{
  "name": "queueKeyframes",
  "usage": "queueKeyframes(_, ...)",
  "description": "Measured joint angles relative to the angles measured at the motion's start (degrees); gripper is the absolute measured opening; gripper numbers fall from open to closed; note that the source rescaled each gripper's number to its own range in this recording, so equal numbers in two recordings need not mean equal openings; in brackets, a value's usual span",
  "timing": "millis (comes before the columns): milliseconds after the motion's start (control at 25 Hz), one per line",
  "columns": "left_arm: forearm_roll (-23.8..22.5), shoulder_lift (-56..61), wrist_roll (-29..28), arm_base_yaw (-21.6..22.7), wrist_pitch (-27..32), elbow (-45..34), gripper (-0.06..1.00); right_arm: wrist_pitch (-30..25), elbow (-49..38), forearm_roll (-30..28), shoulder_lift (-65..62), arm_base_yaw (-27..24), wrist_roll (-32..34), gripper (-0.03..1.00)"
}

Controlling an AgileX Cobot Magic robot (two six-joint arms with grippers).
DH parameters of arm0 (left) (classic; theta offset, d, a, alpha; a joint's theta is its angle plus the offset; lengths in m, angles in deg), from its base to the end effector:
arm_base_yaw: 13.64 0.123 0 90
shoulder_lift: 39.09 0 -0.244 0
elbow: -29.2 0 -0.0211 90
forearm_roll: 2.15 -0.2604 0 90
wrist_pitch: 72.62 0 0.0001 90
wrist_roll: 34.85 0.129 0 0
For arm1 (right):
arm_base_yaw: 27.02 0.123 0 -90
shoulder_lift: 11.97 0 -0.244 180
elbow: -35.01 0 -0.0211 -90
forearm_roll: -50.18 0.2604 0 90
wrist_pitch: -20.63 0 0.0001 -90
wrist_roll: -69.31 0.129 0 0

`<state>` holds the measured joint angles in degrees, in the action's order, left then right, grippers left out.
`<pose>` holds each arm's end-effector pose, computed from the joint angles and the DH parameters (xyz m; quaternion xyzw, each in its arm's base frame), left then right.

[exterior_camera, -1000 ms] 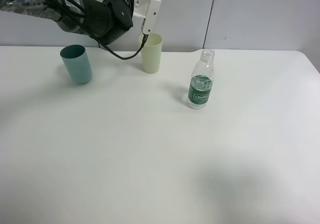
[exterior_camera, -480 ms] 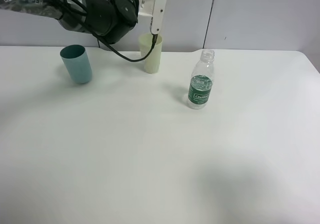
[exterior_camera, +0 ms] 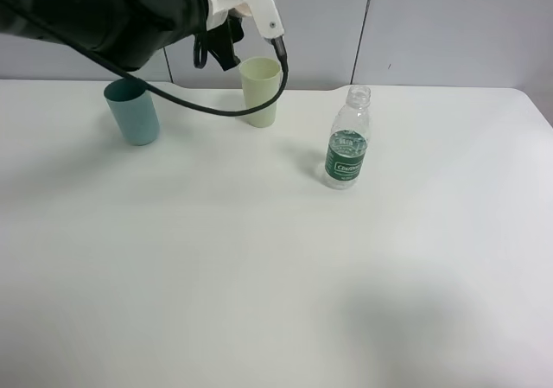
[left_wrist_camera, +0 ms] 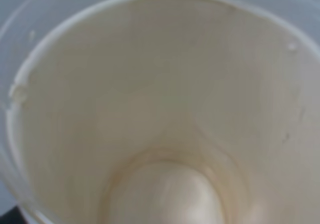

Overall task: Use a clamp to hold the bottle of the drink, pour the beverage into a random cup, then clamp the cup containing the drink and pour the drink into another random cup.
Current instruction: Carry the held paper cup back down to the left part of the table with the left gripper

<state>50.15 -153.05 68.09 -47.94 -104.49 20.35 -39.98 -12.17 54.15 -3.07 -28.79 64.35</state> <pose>0.3972 -0.2058 0.1982 0.4391 0.6337 0.2751 0.5744 0.0785 0.0054 0.2658 -0.0250 0.8503 0.0038 0.5256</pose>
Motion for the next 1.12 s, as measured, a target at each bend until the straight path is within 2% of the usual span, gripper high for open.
queueKeyframes(160,-13.5,7.6,-25.3,0.0,2.5,-8.5,0.00,0.0,0.0,0.0,0.0,0.0,0.0,0.78)
queueKeyframes(280,-26.8,12.8,-45.1,0.0,2.5,-13.9,0.00,0.0,0.0,0.0,0.0,0.0,0.0,0.78)
queueKeyframes(400,-42.1,17.4,-64.5,0.0,2.1,-18.6,0.00,0.0,0.0,0.0,0.0,0.0,0.0,0.78)
queueKeyframes(560,-56.6,21.3,-87.8,0.9,-2.8,-25.0,0.00,0.0,0.0,0.0,0.0,0.0,0.0,0.78)
queueKeyframes(640,-63.5,22.8,-98.0,2.9,-7.9,-28.8,0.00,0.0,0.0,0.0,0.0,0.0,0.0,0.78)
queueKeyframes(760,-73.3,23.3,-110.2,8.1,-18.3,-34.7,0.00,0.0,0.0,0.0,0.0,0.0,0.0,0.78)
queueKeyframes(880,-81.8,23.4,-118.4,14.5,-26.6,-39.6,0.00,0.0,0.0,0.0,0.0,0.0,0.0,0.78)
queueKeyframes(960,-85.7,23.4,-120.6,18.7,-28.4,-41.7,0.00,0.0,0.0,0.0,0.0,0.0,0.0,0.78)
queueKeyframes(1120,-88.3,22.3,-121.6,23.9,-28.5,-44.2,0.00,0.0,0.0,0.0,0.0,0.0,0.0,0.78)
